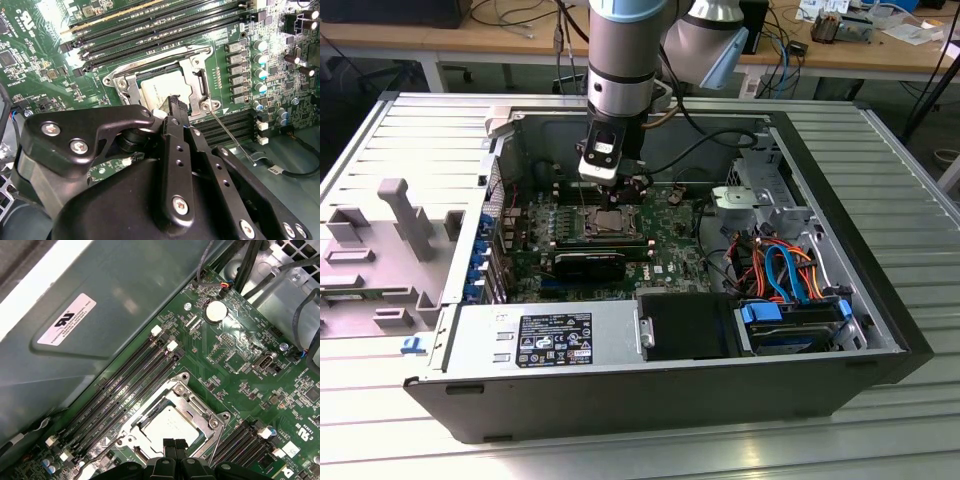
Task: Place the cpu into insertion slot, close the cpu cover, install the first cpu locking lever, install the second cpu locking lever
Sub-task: 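Install the first cpu locking lever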
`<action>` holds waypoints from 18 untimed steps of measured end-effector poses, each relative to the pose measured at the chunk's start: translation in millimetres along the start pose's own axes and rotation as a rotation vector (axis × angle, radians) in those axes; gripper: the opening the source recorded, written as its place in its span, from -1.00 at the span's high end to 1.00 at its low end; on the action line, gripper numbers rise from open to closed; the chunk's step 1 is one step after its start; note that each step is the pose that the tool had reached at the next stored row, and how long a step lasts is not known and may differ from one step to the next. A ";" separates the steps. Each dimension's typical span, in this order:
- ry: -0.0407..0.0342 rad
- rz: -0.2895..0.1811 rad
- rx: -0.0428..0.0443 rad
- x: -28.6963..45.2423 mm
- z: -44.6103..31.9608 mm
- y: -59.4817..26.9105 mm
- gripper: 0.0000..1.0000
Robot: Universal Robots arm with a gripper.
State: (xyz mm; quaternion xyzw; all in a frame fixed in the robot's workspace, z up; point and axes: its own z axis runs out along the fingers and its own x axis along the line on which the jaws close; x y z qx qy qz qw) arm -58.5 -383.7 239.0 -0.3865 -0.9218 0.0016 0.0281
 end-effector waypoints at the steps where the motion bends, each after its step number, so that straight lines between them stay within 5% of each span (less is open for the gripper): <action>1: 0.0000 -0.001 0.0001 0.0 0.0 0.0 0.79; 18: -0.0002 -0.009 0.0004 0.0 0.0 0.0 0.79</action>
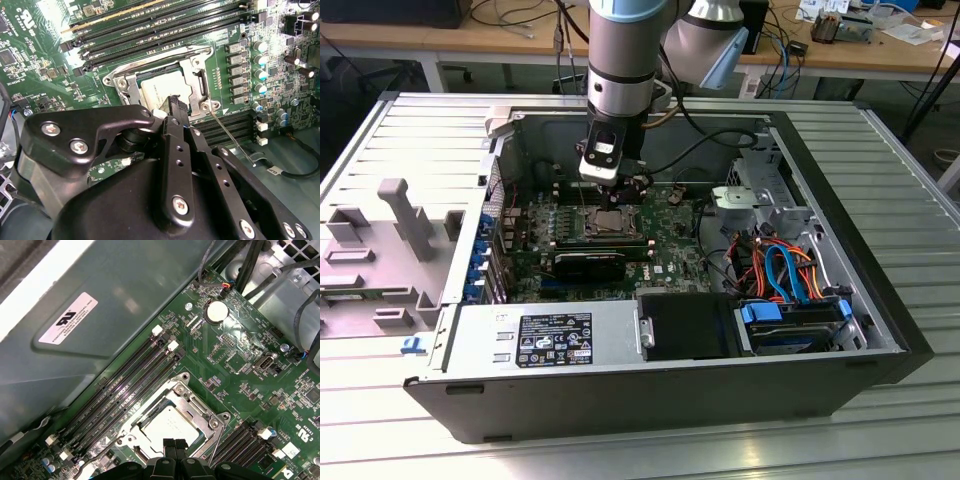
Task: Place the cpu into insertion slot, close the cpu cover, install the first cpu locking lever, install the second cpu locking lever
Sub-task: 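Install the first cpu locking lever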
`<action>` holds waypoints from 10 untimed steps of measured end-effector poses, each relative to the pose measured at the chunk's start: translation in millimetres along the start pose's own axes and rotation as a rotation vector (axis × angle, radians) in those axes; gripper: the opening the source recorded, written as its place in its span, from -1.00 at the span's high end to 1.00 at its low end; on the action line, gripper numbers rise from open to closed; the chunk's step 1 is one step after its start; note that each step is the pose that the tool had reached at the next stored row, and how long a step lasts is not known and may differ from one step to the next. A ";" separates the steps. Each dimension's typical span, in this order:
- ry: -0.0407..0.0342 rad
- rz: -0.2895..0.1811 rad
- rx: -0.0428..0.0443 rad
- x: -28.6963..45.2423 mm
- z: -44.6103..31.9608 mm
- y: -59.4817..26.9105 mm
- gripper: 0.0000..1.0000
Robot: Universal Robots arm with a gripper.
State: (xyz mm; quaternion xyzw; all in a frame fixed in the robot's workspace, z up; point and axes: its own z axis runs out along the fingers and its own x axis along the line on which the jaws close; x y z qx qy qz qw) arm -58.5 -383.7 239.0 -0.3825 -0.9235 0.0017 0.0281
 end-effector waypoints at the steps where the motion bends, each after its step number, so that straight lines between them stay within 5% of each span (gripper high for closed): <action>1: 0.0000 0.000 0.0000 0.0 0.0 0.0 0.79; 10: -0.0001 -0.005 0.0002 0.0 0.0 0.0 0.79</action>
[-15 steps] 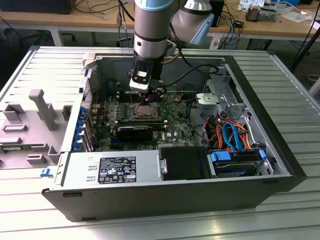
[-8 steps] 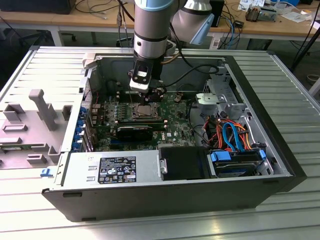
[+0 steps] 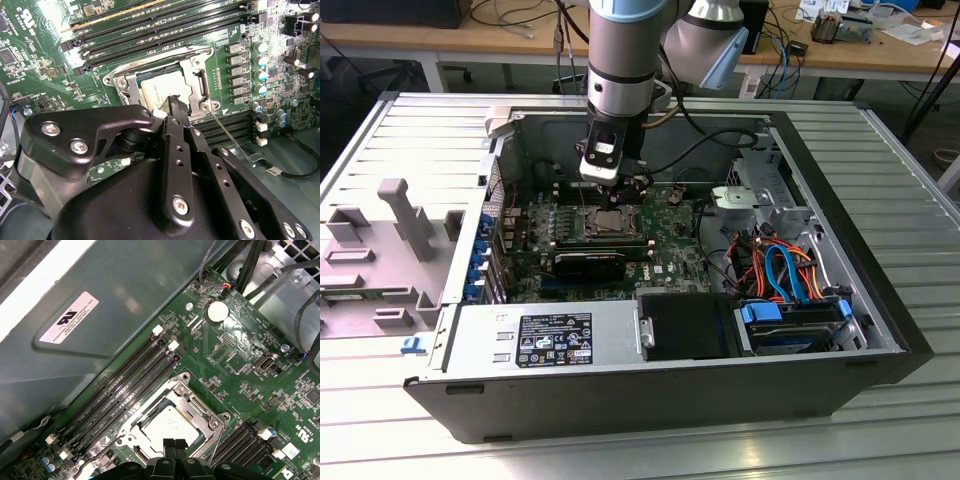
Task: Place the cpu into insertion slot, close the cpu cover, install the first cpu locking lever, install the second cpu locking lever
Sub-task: 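Install the first cpu locking lever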
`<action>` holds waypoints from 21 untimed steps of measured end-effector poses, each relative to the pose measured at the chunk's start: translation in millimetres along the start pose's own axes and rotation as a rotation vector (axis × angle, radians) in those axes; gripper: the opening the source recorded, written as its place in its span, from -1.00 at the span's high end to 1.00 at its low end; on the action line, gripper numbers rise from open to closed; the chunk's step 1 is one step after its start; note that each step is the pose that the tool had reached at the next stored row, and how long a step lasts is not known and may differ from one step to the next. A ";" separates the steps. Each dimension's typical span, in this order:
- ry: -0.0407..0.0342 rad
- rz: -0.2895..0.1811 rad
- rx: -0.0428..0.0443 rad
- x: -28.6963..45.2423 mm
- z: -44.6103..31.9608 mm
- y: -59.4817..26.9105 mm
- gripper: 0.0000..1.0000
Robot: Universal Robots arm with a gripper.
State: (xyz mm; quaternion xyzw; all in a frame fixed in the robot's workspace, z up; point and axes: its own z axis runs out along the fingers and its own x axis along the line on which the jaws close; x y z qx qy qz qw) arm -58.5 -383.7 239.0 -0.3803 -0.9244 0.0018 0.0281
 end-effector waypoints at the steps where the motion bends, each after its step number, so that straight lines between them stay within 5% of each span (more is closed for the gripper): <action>1: 0.0000 -0.001 0.0000 0.0 0.0 0.0 0.79; 21: -0.0003 -0.013 0.0006 0.0 0.0 0.0 0.79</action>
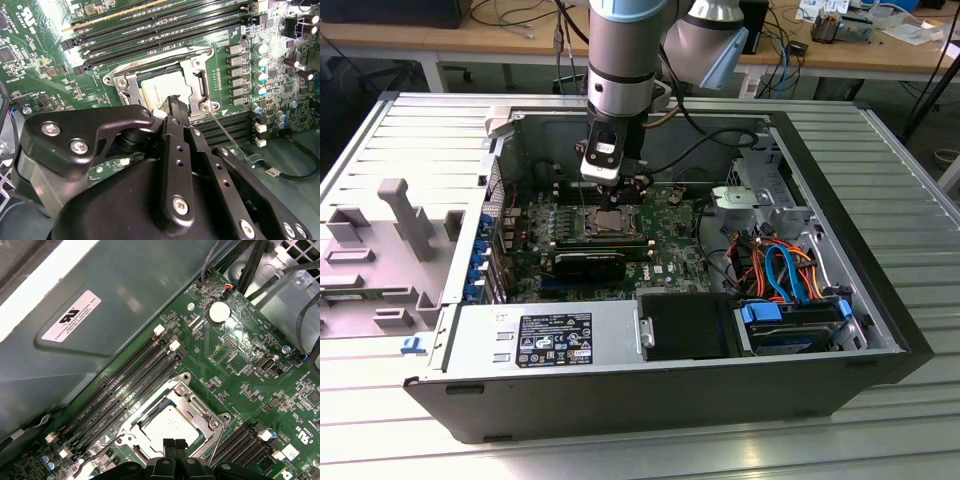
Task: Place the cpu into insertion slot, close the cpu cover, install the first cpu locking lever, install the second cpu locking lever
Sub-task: 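Install the first cpu locking lever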
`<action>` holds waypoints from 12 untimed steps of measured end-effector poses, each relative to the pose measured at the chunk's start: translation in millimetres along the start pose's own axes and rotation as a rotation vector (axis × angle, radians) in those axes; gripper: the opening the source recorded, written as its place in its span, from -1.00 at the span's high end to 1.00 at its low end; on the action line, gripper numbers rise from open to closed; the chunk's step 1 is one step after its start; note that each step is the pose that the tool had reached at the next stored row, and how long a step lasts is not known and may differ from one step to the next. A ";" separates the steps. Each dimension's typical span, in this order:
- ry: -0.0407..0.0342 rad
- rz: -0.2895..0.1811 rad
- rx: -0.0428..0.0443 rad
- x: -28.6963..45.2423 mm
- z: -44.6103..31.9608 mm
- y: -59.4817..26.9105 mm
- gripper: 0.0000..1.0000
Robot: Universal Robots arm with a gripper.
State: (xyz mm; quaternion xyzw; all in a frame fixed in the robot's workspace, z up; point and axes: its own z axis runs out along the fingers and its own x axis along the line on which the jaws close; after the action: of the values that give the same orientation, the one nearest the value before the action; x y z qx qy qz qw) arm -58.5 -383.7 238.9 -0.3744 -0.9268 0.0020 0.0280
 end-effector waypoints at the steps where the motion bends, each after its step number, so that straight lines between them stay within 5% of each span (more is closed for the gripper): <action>1: 0.0000 -0.001 0.0001 0.0 0.0 0.0 0.79; 12: -0.0002 -0.008 0.0004 0.0 0.0 0.0 0.79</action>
State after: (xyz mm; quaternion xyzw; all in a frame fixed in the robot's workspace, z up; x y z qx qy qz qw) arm -58.5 -383.7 239.0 -0.3708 -0.9283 0.0021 0.0280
